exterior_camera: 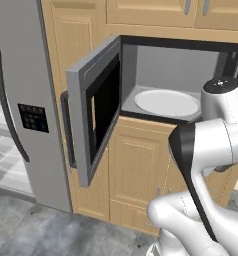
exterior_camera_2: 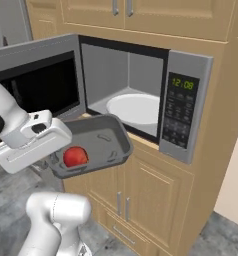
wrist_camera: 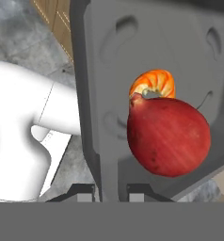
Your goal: Place the tupperware containing the shrimp and onion meal in the microwave. Close the microwave door and press the start button to reheat the meal.
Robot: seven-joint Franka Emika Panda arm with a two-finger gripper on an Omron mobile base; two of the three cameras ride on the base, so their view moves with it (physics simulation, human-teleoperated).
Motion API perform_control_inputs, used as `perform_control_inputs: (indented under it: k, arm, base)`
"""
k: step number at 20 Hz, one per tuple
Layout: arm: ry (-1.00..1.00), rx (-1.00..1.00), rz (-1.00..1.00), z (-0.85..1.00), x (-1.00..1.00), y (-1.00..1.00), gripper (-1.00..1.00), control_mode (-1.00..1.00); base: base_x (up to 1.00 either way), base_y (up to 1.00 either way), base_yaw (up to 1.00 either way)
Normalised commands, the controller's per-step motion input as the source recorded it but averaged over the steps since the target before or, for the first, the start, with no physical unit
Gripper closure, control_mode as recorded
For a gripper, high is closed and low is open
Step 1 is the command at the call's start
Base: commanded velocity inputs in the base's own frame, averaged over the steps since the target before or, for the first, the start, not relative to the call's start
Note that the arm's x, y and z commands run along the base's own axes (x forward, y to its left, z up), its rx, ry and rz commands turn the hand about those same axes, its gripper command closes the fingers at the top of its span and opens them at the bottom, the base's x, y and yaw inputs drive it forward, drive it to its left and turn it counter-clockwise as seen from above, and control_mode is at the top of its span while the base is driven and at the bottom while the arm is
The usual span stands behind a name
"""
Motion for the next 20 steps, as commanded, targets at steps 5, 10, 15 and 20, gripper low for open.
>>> perform_control_inputs:
  k: [5,10,15,20]
  arm:
    - [0.0,0.0,0.0,0.0,0.0,0.0,1.0,1.0]
    - [0.0,0.0,0.0,0.0,0.0,0.0,1.0,1.0]
    - [0.0,0.0,0.0,0.0,0.0,0.0,1.0,1.0]
    - [0.0,0.0,0.0,0.0,0.0,0.0,1.0,-1.0]
  base:
    - [0.12,0.34,-0.22]
    - [0.13,0.44,-0.15]
    - [0.11,0.24,-0.1]
    - [0.01,0.0,-0.01]
